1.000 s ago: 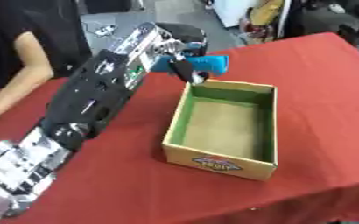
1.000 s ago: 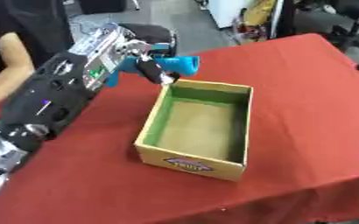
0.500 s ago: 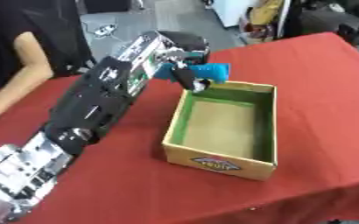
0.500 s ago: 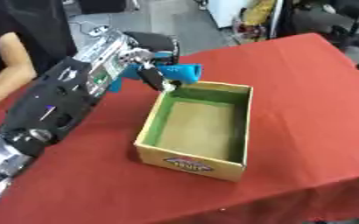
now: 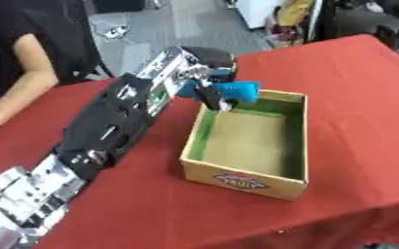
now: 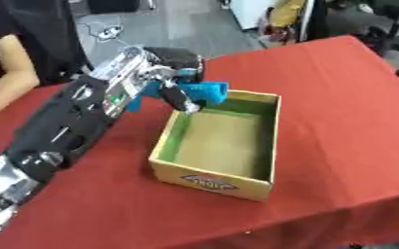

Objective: Pick up objects on the table and place them in the box.

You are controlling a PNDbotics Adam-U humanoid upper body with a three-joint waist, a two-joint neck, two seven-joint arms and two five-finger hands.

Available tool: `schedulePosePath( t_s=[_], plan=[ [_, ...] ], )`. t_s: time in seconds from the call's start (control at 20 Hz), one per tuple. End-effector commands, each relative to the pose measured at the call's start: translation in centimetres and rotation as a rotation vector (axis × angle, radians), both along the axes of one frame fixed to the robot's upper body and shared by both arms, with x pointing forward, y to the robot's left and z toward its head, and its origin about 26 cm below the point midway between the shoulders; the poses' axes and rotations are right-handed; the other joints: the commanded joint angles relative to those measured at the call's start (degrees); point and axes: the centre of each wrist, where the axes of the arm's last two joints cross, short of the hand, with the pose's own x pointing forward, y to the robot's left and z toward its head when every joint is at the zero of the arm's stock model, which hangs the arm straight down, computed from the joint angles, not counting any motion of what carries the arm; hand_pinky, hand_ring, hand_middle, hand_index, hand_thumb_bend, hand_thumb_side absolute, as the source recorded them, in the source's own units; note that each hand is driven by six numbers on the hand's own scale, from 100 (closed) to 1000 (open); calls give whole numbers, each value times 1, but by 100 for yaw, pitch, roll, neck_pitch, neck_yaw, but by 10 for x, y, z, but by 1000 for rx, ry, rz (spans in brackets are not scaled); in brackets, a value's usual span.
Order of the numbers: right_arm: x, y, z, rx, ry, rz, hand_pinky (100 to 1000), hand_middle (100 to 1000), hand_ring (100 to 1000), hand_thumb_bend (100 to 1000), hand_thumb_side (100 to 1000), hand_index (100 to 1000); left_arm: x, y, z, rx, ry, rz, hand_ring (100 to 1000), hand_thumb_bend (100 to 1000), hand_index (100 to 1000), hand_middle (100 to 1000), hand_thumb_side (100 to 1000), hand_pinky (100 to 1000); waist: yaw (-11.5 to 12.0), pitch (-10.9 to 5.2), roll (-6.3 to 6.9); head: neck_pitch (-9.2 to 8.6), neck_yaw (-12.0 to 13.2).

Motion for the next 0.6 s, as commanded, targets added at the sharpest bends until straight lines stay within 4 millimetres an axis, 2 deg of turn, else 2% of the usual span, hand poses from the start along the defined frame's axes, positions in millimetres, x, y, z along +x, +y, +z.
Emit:
schedulePosePath(
  t_s=[0.05,0.35,0.45,0.5,0.55,0.6],
  plan=[
    [1,3,12,-4,-37,13,600,821,803,412,1000,993,0,-3,9,4,-43,-16,100,100,100,100,374,262,-1,-38,-51,-8,48],
    [2,4,12,-4,-38,17,599,821,803,413,1000,993,-2,-7,2,17,-53,-35,100,100,100,100,402,273,-11,-33,-52,-8,44],
    [2,4,12,-5,-37,18,599,821,803,416,1000,993,-3,-8,-1,13,-57,-35,100,100,101,100,451,289,-10,-29,-53,-8,40],
    [2,4,12,-5,-37,18,599,821,803,417,1000,993,-3,-8,-1,11,-62,-35,100,100,123,100,469,313,-8,-27,-53,-8,38],
    [2,4,12,-5,-37,18,599,821,803,422,1000,993,-3,-8,-2,11,-67,-36,100,100,153,100,454,293,-7,-25,-54,-8,39],
    [2,4,12,-6,-37,18,599,821,802,420,1000,992,-3,-8,-2,14,-70,-38,161,100,227,185,397,396,-7,-24,-54,-8,42]
  ],
)
